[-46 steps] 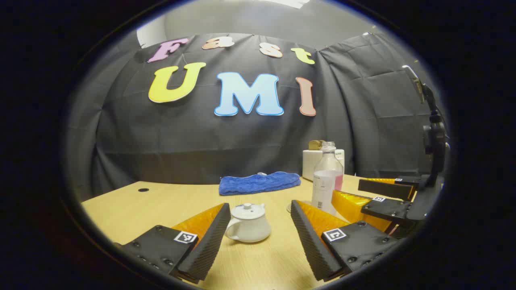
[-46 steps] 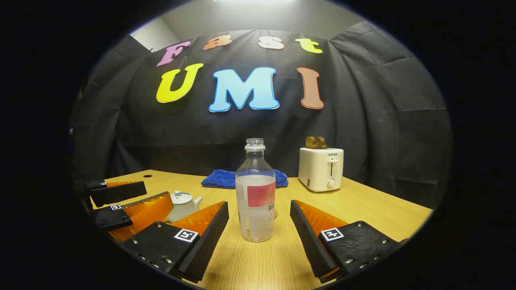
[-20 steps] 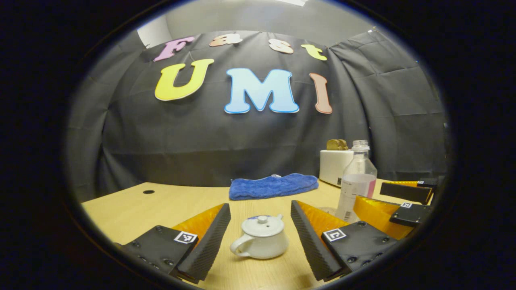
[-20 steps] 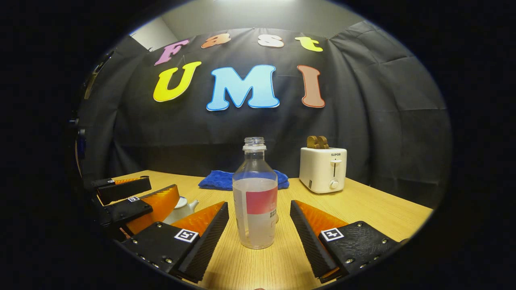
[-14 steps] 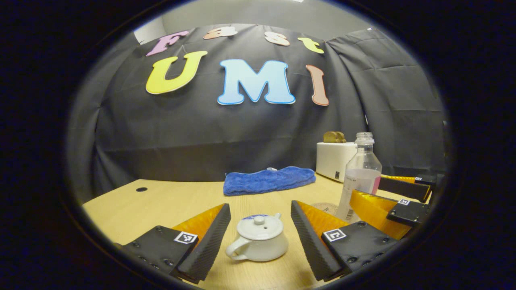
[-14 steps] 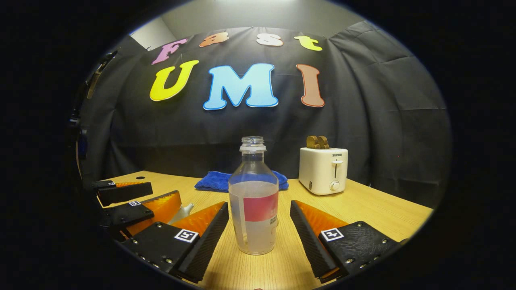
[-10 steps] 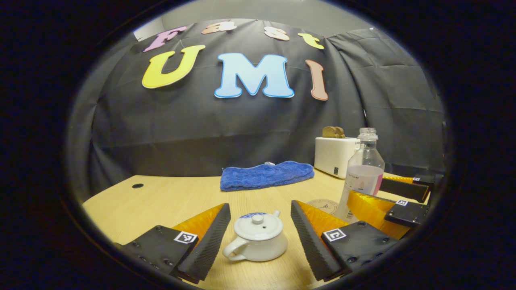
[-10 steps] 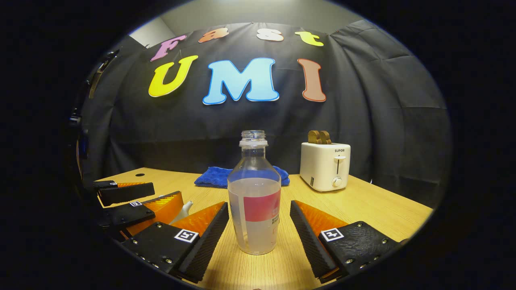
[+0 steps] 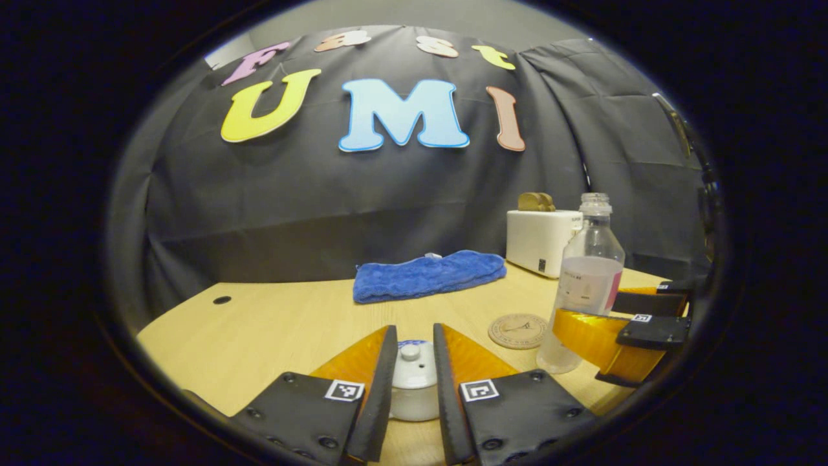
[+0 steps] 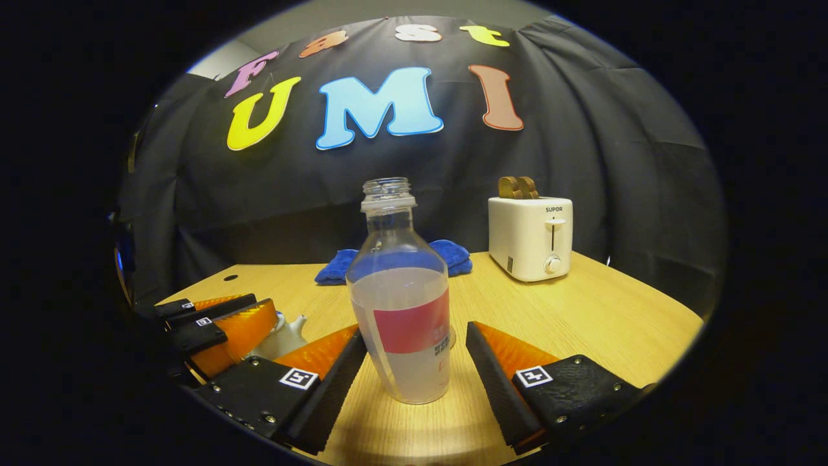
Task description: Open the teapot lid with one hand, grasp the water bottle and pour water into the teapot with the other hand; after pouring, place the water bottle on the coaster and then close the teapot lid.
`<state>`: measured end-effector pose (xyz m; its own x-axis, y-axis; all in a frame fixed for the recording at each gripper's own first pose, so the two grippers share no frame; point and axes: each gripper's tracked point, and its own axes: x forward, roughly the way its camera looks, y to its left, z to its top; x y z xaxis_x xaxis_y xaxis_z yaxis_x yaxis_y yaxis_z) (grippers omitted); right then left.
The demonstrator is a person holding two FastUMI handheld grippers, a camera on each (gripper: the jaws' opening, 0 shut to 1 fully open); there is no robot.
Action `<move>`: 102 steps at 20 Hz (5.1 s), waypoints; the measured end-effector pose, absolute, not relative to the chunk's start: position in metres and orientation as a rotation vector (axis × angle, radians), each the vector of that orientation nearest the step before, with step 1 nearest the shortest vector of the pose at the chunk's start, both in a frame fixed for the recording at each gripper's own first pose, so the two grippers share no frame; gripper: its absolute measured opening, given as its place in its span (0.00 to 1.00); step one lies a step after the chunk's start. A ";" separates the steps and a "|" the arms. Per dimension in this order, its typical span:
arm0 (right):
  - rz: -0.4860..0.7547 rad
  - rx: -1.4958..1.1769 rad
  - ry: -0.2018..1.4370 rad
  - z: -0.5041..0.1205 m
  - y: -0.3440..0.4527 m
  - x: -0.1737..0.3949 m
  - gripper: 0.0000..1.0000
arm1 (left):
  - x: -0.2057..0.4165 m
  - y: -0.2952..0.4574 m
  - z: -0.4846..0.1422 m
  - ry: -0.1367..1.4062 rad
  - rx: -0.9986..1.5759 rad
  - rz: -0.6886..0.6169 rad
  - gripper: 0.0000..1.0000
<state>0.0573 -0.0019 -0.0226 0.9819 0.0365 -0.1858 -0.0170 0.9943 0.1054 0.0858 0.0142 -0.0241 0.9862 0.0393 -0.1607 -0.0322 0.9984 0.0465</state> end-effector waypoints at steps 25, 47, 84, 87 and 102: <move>0.024 0.010 0.142 -0.017 0.006 0.053 0.95 | 0.072 0.030 -0.005 0.008 -0.005 0.079 0.14; -0.018 -0.002 0.000 0.002 0.004 0.049 0.95 | 0.036 0.082 -0.005 -0.007 0.001 0.180 0.14; 0.091 -1.118 -0.023 0.003 0.067 0.056 0.75 | 0.001 0.174 -0.012 0.012 0.001 0.213 0.14; 0.116 -1.266 -0.045 0.005 0.072 0.058 0.75 | 0.001 0.174 -0.011 0.013 0.001 0.209 0.14; 0.194 -1.769 -0.148 0.028 0.080 0.072 0.75 | 0.002 0.172 -0.012 0.016 0.002 0.203 0.14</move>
